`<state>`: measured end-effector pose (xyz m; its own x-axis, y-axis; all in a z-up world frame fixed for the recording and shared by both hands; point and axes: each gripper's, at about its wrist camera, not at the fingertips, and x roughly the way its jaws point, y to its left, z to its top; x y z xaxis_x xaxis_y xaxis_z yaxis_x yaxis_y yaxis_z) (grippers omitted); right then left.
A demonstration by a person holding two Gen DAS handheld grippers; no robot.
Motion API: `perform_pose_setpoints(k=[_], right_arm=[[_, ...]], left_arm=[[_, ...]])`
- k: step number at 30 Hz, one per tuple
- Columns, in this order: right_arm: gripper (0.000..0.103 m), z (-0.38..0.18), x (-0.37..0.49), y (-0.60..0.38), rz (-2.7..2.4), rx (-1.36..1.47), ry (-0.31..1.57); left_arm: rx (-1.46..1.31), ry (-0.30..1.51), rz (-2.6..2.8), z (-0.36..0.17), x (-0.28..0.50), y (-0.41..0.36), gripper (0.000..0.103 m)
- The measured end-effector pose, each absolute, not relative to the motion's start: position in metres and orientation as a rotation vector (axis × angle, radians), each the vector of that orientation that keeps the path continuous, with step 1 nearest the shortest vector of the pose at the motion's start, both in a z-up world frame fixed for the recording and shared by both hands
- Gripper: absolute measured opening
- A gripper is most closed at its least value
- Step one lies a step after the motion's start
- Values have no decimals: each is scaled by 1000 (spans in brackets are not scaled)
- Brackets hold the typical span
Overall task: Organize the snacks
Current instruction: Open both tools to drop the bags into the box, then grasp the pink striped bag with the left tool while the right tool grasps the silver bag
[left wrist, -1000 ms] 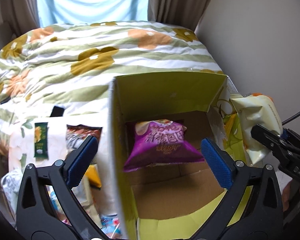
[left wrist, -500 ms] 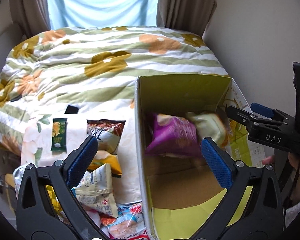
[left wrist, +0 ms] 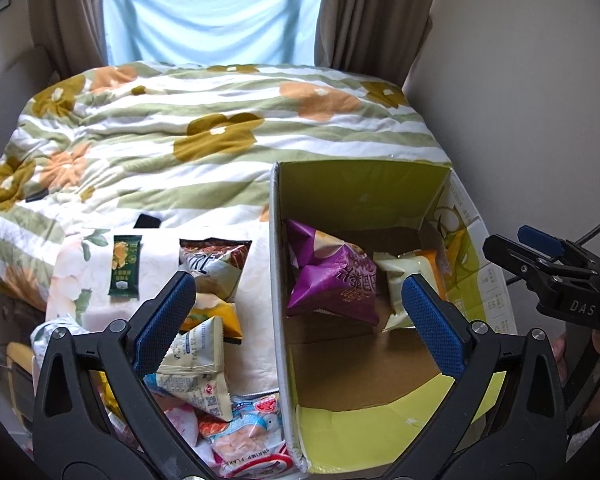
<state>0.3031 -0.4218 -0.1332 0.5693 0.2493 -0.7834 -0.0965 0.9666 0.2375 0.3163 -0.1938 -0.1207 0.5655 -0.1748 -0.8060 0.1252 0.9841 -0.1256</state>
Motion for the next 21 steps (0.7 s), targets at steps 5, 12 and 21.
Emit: perform_pose_setpoints(k=[5,12,21], right_arm=[[98,-112,289,-419,238,165,915],[98,-92,262,-397,319,128,878],[98,-81,212,-332,401,108,834]], left_arm=[[-63,922,-134,-97,296,-182,102],[-82,901,-47,-72,255,-137,102],[-119,874,22,-62,192,-51,102]])
